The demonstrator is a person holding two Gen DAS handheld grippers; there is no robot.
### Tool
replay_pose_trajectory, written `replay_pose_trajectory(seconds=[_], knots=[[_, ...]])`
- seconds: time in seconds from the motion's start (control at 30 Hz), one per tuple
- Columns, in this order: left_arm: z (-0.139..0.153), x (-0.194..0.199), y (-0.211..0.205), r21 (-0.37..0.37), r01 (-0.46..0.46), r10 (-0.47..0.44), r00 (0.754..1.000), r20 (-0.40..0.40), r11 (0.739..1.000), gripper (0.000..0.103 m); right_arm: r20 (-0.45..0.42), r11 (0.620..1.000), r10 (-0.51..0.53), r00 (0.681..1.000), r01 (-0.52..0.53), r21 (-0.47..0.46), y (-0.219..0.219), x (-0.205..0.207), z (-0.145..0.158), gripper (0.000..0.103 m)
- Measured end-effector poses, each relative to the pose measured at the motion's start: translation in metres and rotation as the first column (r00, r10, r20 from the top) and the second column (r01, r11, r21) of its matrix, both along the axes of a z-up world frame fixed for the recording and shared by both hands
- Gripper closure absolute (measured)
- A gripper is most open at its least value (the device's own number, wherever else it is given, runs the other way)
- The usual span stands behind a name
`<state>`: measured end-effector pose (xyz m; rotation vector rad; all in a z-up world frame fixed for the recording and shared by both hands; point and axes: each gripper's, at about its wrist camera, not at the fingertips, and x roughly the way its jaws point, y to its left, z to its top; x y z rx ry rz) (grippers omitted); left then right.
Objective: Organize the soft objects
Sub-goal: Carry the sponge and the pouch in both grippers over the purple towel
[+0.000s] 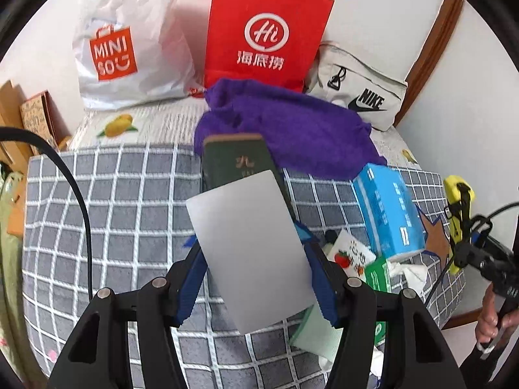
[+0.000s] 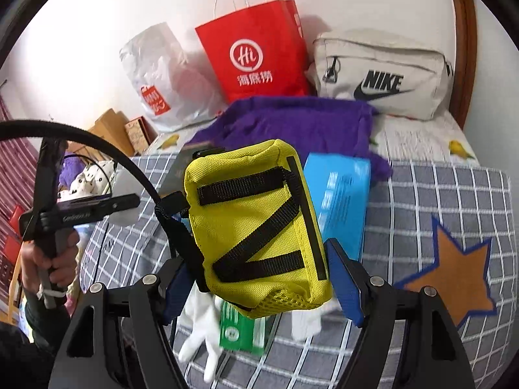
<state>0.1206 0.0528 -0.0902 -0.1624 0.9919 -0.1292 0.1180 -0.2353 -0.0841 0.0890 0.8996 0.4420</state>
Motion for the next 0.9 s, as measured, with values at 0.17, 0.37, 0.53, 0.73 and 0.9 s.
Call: replay_pose_trajectory(seconds=[0.17,0.37,0.53,0.73,0.9], knots=[[0.013,0.016,0.004,0.021,-0.014,0.014,1.0,0.027,1.0,0.044,0.016,1.0,-0.024,1.0,0.024,0.01,-0.002,0.027,0.007,0.028],[0.022,0.044,0.001,0.023,0.012,-0.013,0.999,0.039,1.0,0.044,0.016,0.998,-0.054,0.998,0.054,0.014,-0.006,0.063,0.01,0.028],[0.025,0.073,0.0,0.035,0.027,-0.029,0.999,0.046,0.999,0.044,0.013,0.996,-0.087,0.996,0.087,0.02,-0.008,0.1,0.012,0.028],[0.023,0.111,0.0,0.036,0.029,-0.031,0.999,0.042,0.999,0.044,0.002,0.993,-0.116,0.993,0.116,0.006,-0.004,0.148,0.009,0.028],[0.019,0.147,0.001,0.043,0.029,-0.031,0.999,0.032,0.999,0.044,-0.039,0.991,-0.13,0.991,0.129,-0.014,-0.001,0.195,-0.005,0.028]])
